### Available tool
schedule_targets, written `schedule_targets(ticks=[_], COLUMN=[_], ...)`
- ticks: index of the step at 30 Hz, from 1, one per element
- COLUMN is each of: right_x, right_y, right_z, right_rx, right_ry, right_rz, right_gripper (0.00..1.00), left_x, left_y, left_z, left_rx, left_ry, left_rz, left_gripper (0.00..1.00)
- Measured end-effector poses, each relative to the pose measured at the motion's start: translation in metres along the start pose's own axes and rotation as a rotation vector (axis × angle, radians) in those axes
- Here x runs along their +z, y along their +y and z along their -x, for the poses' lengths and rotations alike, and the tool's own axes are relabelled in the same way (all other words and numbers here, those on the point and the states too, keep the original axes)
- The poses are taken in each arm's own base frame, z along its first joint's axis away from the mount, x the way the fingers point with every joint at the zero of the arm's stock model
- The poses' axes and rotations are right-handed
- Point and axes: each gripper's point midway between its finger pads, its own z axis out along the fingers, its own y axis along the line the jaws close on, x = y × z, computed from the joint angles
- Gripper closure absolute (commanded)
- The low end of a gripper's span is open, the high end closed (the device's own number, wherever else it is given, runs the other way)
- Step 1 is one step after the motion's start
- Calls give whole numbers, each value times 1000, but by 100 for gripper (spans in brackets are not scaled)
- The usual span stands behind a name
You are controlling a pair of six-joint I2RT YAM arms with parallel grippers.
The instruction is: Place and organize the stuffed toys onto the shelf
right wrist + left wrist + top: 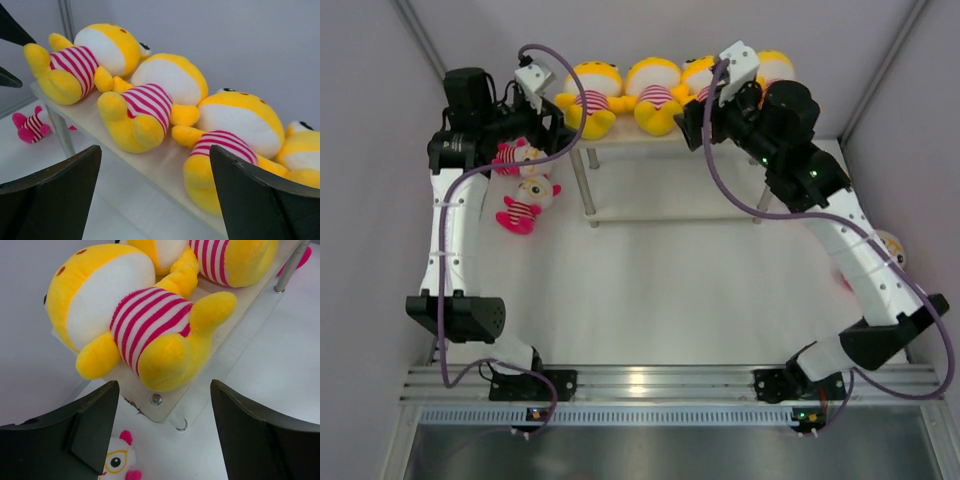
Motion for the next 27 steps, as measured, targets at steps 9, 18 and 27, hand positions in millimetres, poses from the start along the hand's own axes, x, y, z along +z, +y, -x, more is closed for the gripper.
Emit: schedule_targets(ticks=[9, 18, 27], right_x=[-118, -200, -244], right_y=[-43, -166, -229], right_z=[47, -72, -276], right_rx=[57, 295, 650], right_ry=[-99, 86, 362], right_rz=[-243, -781, -1081], right_gripper=[1, 5, 15], left_x=[-39, -81, -119], left_y=[-3, -5, -25], left_z=[8, -15, -69], left_rx=[-50, -141, -231], left_ry=[28, 119, 338], left_rz=[181, 402, 513], left_gripper=[6, 5, 4])
